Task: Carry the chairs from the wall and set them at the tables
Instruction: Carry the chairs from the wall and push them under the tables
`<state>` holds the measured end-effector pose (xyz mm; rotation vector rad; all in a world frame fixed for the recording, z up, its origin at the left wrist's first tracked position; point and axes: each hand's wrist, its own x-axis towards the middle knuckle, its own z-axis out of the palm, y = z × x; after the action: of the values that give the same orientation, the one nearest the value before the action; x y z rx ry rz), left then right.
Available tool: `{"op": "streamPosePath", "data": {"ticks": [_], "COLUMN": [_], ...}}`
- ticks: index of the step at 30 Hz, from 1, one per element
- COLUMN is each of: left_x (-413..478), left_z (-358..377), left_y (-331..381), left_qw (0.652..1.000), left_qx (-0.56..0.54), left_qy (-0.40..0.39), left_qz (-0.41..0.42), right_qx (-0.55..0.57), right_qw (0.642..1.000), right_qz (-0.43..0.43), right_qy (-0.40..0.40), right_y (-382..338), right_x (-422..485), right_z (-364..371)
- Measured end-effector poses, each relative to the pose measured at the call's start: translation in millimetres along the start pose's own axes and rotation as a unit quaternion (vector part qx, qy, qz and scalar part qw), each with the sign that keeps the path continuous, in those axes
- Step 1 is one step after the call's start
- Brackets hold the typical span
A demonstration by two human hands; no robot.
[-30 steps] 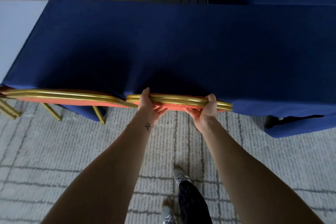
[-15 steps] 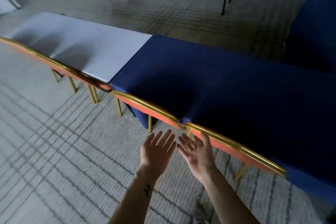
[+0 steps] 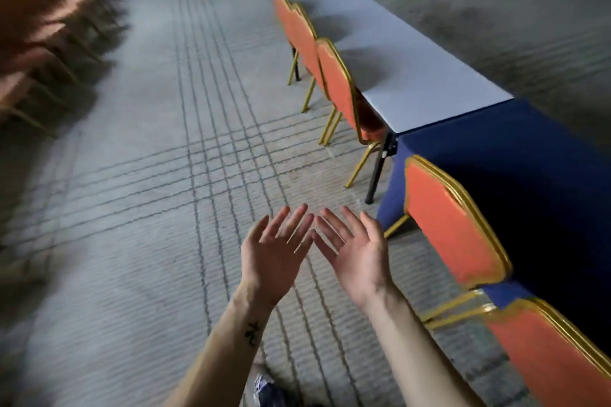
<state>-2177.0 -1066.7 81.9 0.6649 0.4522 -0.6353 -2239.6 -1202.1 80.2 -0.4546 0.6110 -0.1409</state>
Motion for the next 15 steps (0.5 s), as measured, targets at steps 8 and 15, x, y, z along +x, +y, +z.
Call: {"op": "streamPosePath", "data": {"ticks": [8, 15], "left_x": [-31, -50], "left_z": [-76, -158], "left_y": [187, 300], "left_qw": [0.991, 0.965], "left_qx": [-0.072, -0.160], "left_qy": [0.013, 0.054], "left_qz": [0.110, 0.199], "right_qx": [-0.098, -0.161], "right_qw": [0.986, 0.959], "right_qz": [0.070, 0.157], "right_qy": [-0.111, -0.175], "right_y": [130, 240], "right_x": [47, 76], "right_z": [164, 269]}}
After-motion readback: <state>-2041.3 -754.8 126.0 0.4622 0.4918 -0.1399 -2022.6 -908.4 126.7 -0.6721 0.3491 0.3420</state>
